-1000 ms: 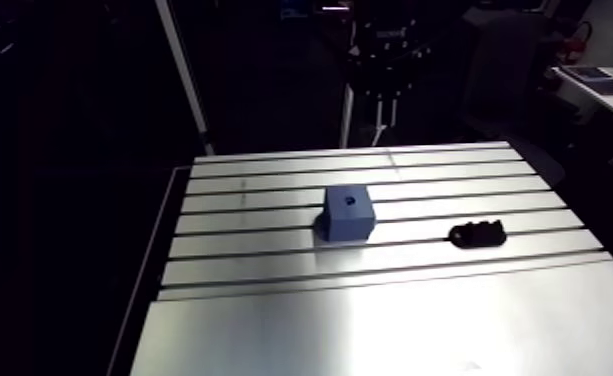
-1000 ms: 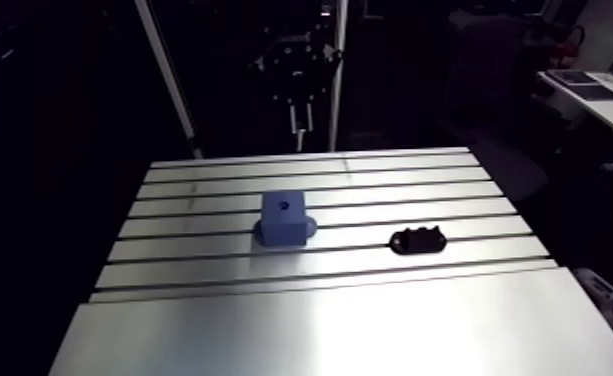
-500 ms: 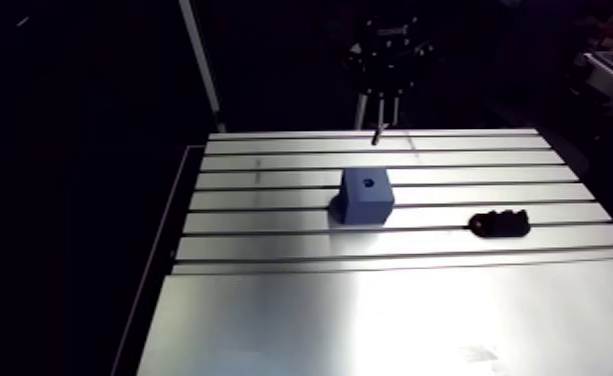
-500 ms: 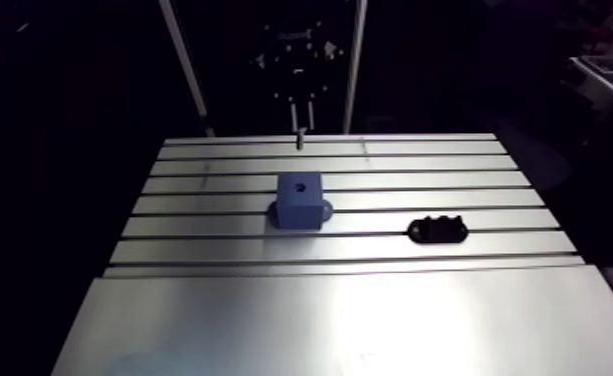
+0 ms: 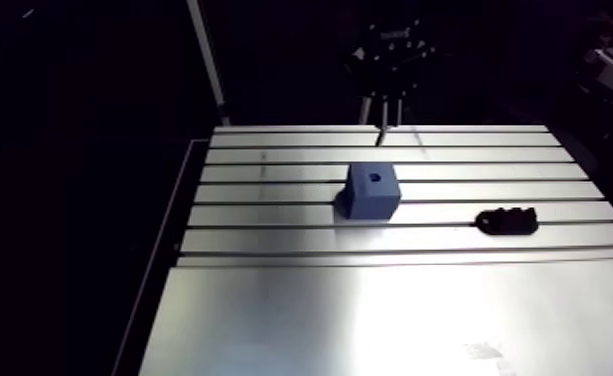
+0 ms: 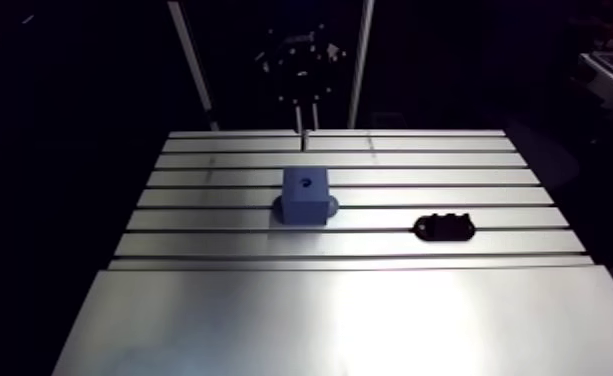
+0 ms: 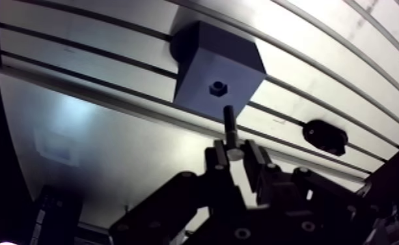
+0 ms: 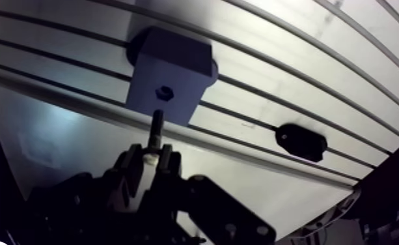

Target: Pick up the M10 bolt and insert it into the hex recess until seated.

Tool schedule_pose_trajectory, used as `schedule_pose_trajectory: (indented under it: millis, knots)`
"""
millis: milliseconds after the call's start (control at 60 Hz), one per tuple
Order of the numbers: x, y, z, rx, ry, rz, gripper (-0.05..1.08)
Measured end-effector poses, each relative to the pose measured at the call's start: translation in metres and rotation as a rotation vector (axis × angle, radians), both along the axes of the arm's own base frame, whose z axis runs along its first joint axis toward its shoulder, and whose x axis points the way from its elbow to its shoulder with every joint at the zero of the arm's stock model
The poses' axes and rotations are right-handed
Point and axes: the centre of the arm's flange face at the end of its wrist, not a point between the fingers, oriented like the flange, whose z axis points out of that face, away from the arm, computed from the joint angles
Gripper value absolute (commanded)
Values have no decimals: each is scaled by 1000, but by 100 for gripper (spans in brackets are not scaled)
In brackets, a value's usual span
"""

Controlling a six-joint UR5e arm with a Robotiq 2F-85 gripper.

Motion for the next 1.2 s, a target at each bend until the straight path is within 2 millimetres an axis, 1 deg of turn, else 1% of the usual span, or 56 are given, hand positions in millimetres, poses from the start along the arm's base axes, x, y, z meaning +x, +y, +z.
schedule_pose_trajectory:
  millis: [283,1200]
  knots:
    - [-2,0,-7,0,-2,15,97]
    - [4,-2,-37,1,-40,15,99]
